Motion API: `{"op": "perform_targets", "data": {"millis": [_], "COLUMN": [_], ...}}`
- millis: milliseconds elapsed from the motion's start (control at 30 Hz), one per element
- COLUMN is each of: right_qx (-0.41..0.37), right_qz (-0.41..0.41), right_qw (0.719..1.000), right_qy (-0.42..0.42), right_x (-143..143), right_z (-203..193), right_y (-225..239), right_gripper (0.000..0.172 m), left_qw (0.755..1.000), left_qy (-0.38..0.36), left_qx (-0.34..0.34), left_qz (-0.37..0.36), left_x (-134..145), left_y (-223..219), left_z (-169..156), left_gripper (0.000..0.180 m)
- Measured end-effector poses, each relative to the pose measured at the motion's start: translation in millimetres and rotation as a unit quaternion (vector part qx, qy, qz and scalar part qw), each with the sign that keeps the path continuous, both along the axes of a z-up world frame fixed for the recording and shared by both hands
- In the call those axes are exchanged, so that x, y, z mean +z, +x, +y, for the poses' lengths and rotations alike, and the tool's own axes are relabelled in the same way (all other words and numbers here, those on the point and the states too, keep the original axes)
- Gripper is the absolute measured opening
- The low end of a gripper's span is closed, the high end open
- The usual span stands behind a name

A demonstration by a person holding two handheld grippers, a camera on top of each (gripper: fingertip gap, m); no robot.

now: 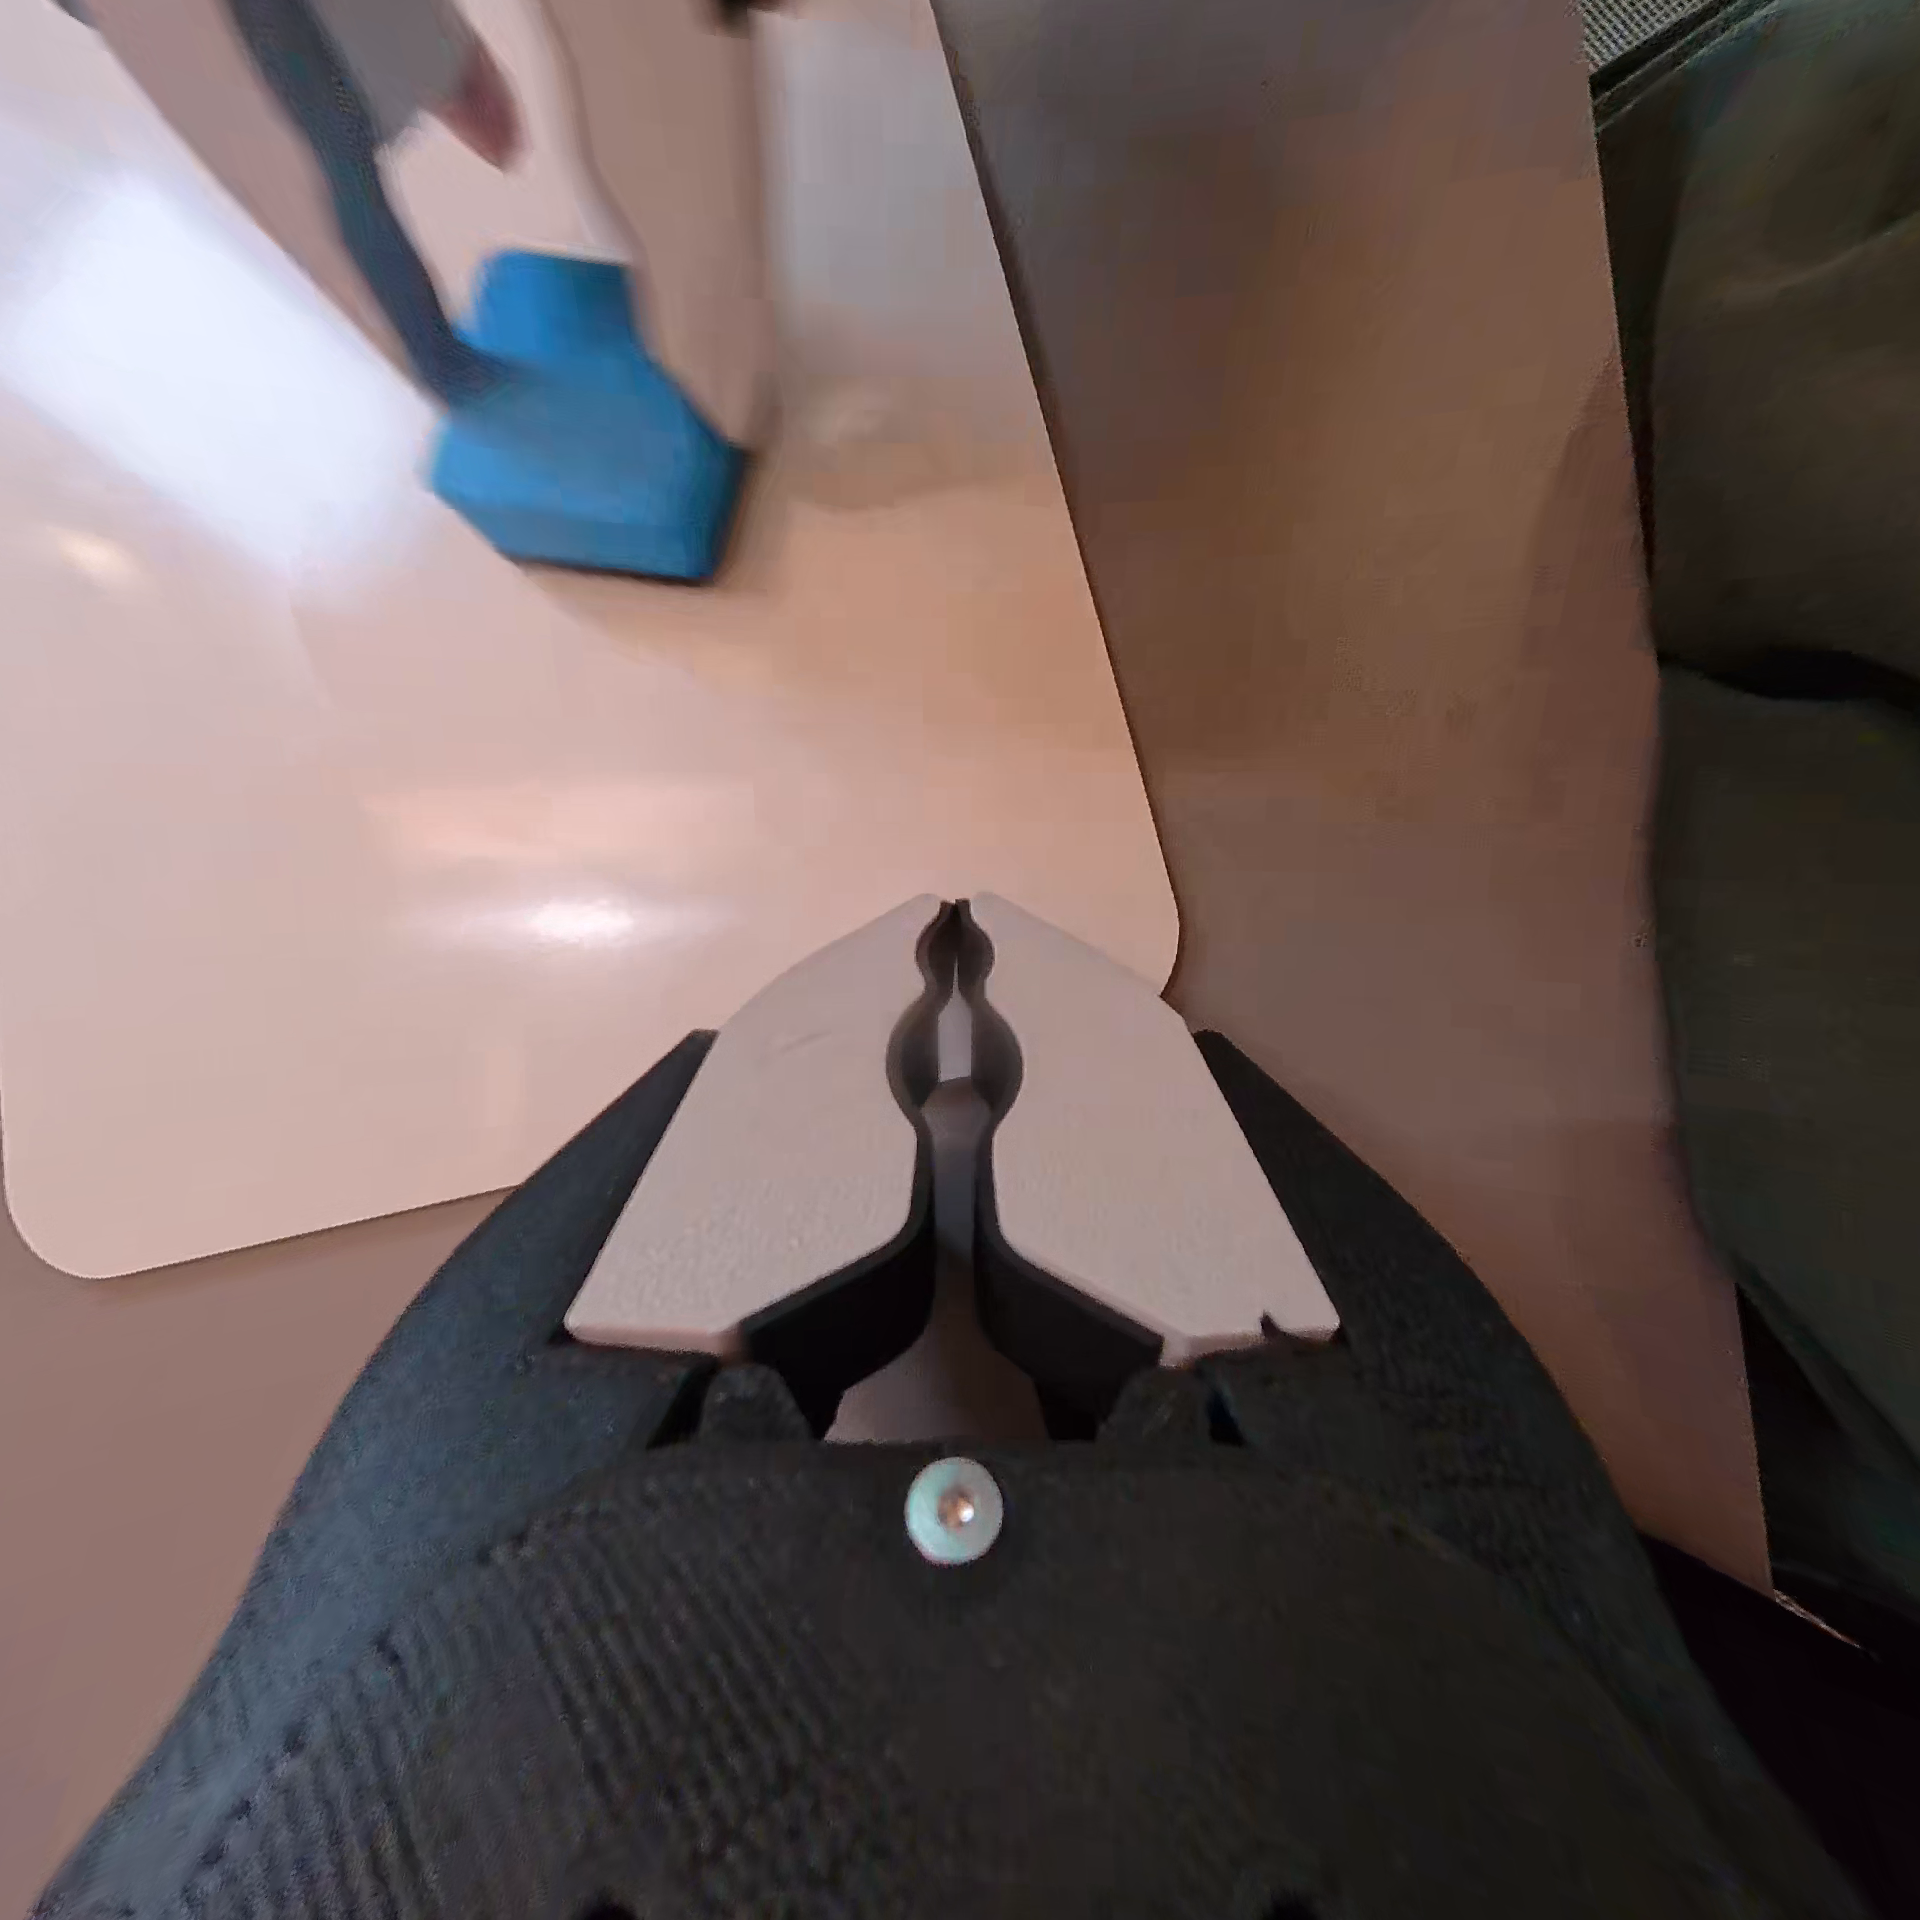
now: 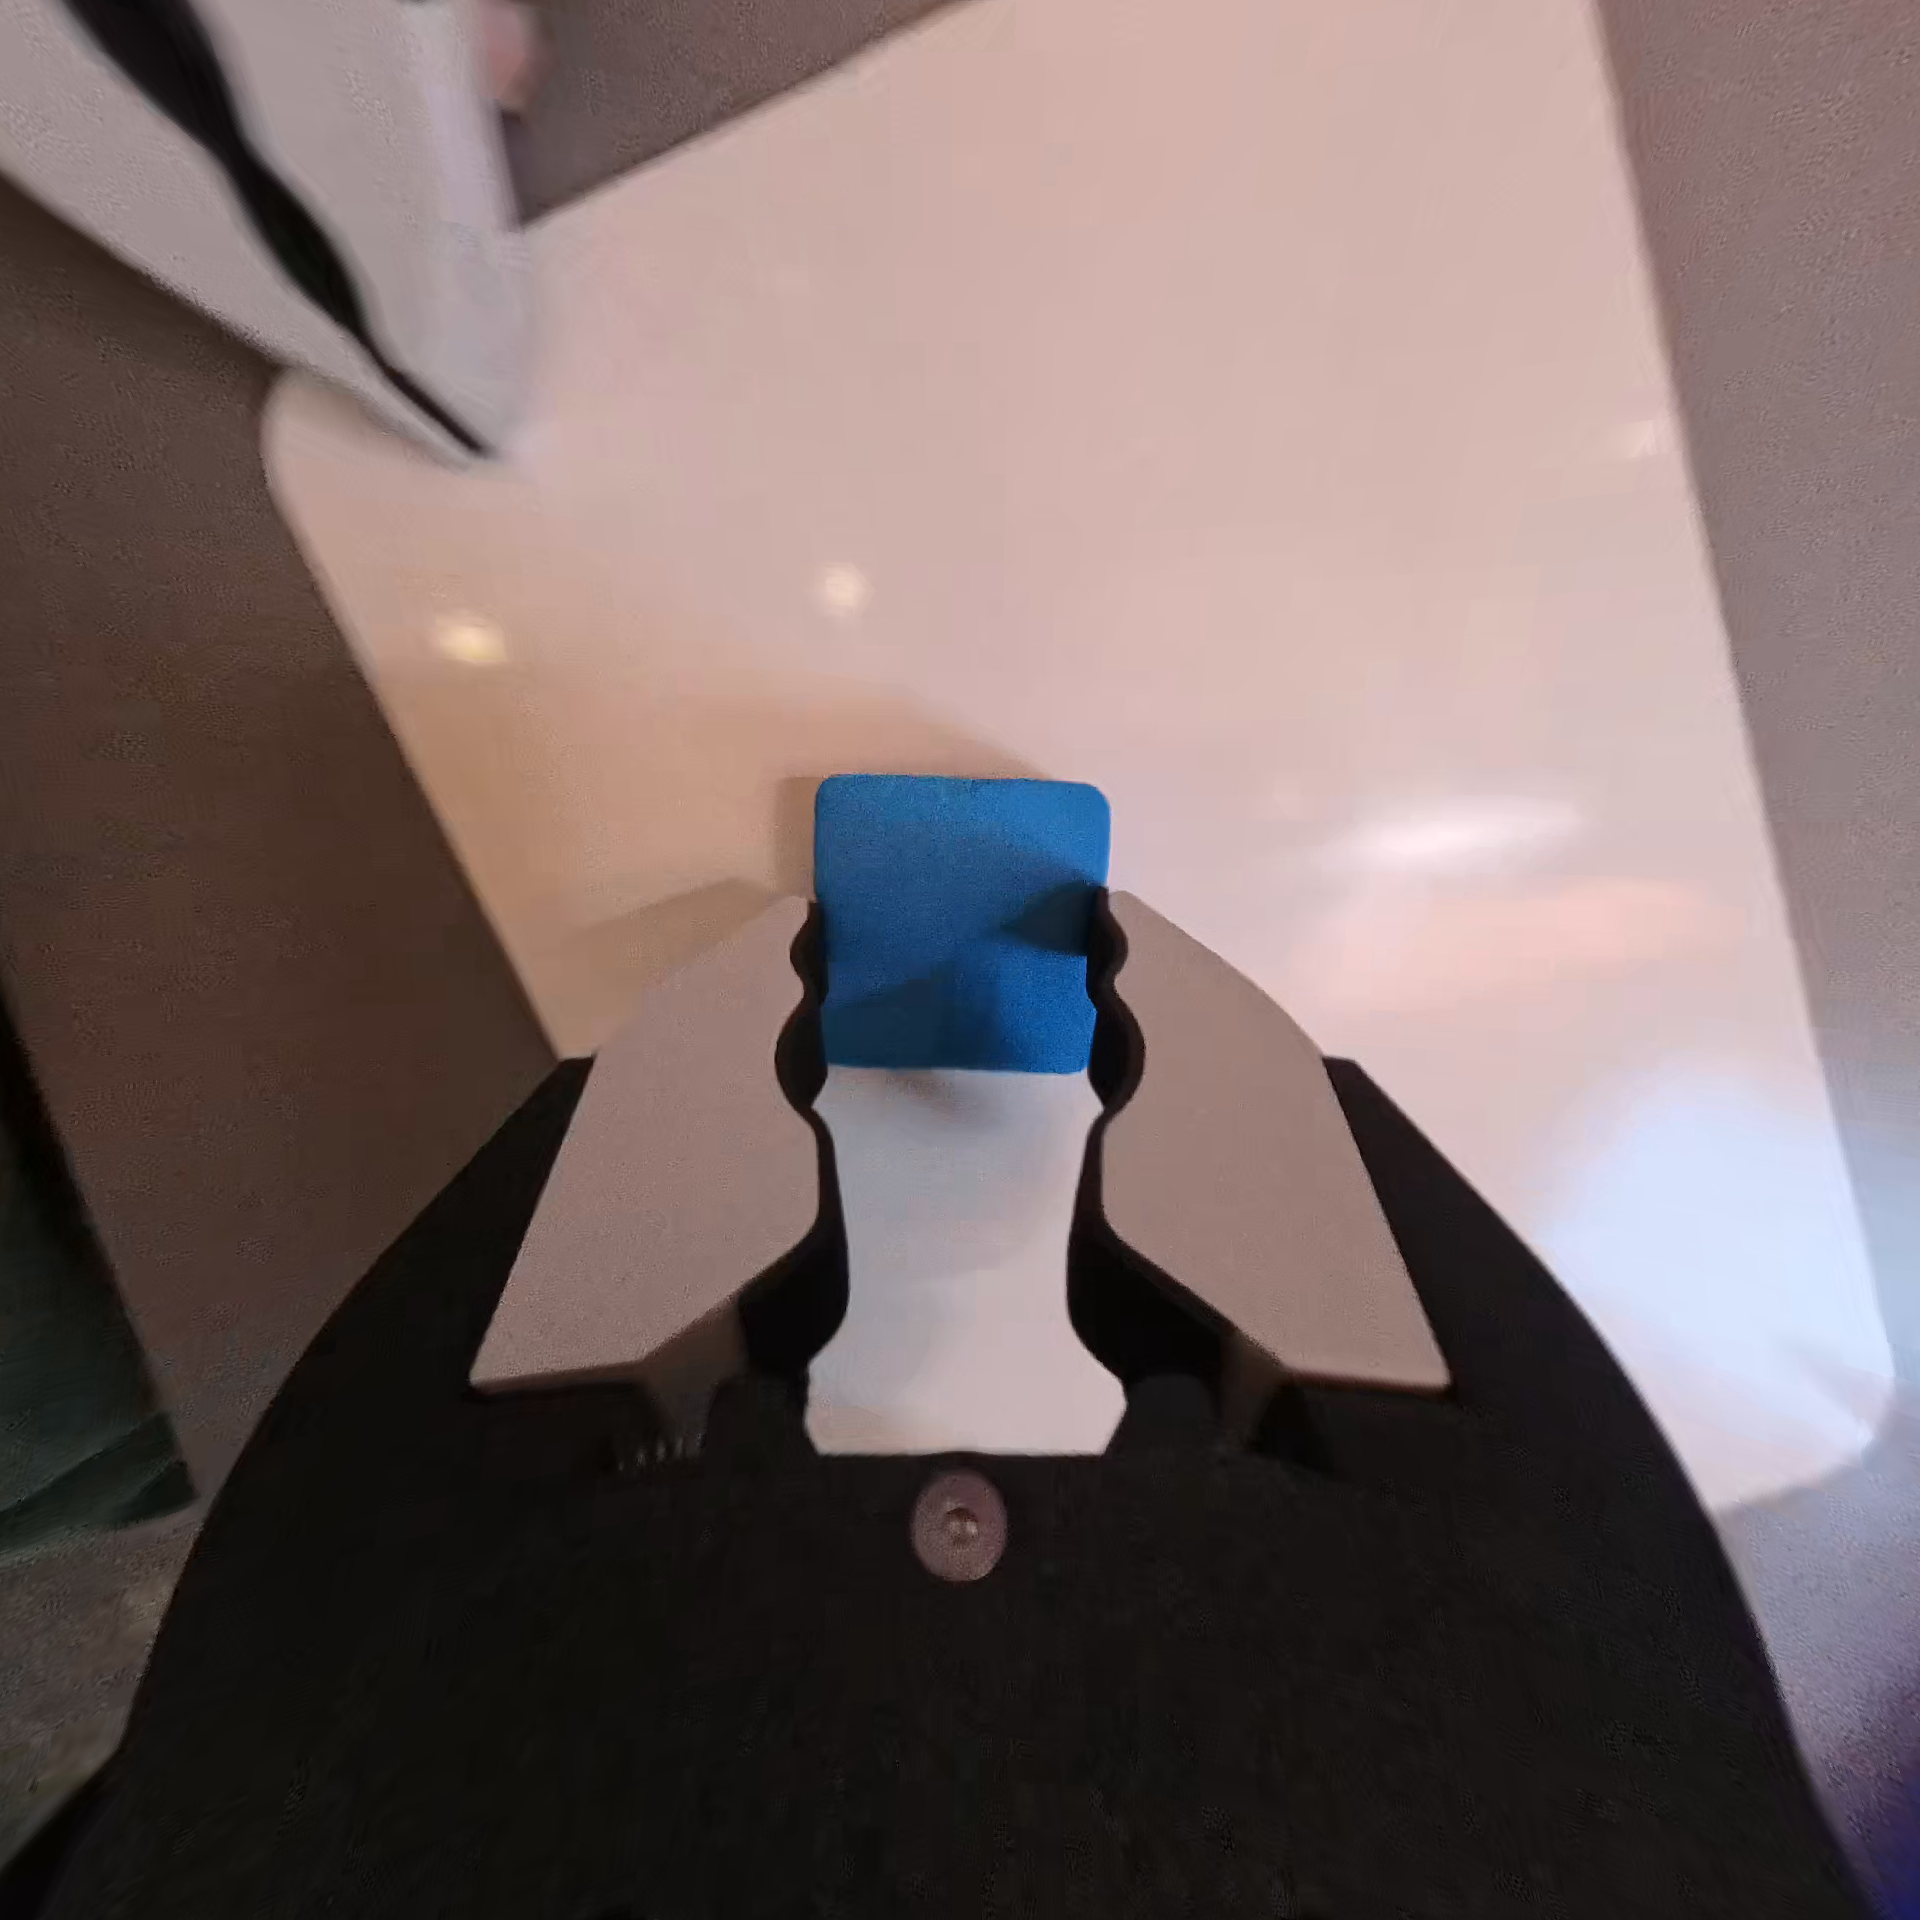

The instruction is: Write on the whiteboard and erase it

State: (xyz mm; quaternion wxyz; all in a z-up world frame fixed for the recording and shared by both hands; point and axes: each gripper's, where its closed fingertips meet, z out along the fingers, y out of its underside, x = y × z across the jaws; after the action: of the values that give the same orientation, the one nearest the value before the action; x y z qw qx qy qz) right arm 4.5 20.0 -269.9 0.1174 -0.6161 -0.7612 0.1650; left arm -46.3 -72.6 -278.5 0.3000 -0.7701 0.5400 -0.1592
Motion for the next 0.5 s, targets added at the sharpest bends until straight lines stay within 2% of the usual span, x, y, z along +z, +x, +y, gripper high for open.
{"op": "perform_targets", "data": {"millis": [133, 200, 233, 300, 333, 433, 500], "right_qx": [-0.193, -0.257, -0.270, -0.256, -0.221, -0.082, 0.004], "right_qz": [0.027, 0.039, 0.042, 0.025, 0.007, -0.012, -0.022], "right_qw": [0.981, 0.965, 0.962, 0.965, 0.974, 0.997, 1.000], "right_qy": [0.011, 0.018, 0.019, 0.045, 0.045, 0.011, 0.013], "right_x": [0, 0, 0, 1, 1, 0, 0], "right_z": [129, 169, 176, 167, 148, 57, 3], "right_y": [37, 59, 65, 68, 64, 38, 34], "right_gripper": [0.049, 0.049, 0.049, 0.048, 0.048, 0.048, 0.049], "left_qw": [1.000, 1.000, 1.000, 1.000, 1.000, 1.000, 1.000], "left_qy": [-0.006, -0.008, -0.007, -0.003, -0.003, -0.007, -0.003], "left_qx": [0.007, 0.009, 0.010, 0.011, 0.011, 0.012, 0.014], "left_qz": [-0.013, -0.018, -0.018, -0.016, -0.016, -0.016, -0.010], "left_x": [0, 0, 0, 0, 0, 0, 0], "left_y": [1, 1, 1, 1, 2, 4, 4], "left_z": [2, 4, 4, 6, 6, 7, 6], "left_gripper": [0.000, 0.000, 0.000, 0.000, 0.000, 0.000, 0.000]}}
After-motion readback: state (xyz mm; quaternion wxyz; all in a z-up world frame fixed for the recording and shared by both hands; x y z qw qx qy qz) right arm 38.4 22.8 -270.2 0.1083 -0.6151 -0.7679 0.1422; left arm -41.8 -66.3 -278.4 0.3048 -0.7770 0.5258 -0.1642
